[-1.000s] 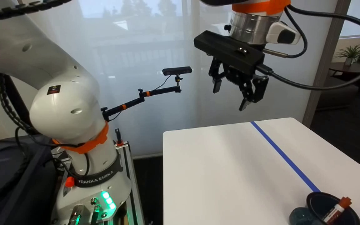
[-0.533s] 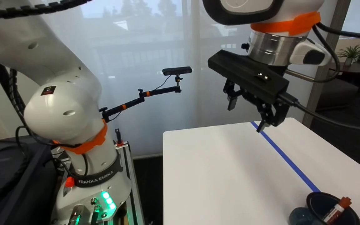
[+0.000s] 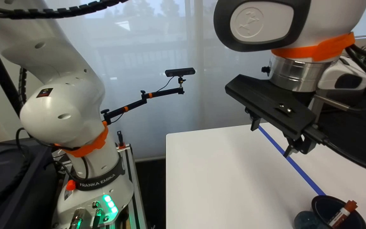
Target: Remove the marker from the mug cup and place it on the table
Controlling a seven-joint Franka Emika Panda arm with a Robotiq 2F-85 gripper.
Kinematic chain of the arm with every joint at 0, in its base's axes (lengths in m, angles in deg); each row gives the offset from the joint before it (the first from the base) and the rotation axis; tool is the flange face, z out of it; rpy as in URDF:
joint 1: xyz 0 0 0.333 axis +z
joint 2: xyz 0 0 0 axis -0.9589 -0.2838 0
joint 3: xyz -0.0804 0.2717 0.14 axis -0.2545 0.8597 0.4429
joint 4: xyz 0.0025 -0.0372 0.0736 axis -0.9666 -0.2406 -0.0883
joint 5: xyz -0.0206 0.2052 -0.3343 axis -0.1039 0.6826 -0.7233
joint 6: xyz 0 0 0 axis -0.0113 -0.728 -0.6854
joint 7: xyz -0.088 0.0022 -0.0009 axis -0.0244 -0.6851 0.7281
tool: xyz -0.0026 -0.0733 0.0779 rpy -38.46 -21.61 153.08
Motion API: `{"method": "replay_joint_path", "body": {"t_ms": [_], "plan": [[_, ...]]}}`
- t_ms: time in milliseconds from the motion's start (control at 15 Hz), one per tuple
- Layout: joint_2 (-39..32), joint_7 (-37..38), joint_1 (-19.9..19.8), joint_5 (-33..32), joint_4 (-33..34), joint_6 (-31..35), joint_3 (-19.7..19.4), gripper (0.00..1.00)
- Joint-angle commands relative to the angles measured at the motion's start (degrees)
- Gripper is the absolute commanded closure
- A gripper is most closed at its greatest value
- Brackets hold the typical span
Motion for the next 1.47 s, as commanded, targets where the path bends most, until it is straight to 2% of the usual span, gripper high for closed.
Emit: {"method": "replay_joint_path", "body": {"t_ms": [0, 467, 933, 1400], "plan": [[-5.1, -3.9, -1.3, 3.8, 2.3, 3.0, -0.3, 0.00], [-15.8, -5.7, -4.1, 8.0, 6.6, 11.9, 2.0, 0.00], [-22.3, -6.0, -8.4, 9.2, 10.7, 16.8, 6.8, 0.00], [-28.5, -8.4, -13.0, 14.1, 14.9, 21.1, 11.8, 0.00]]}}
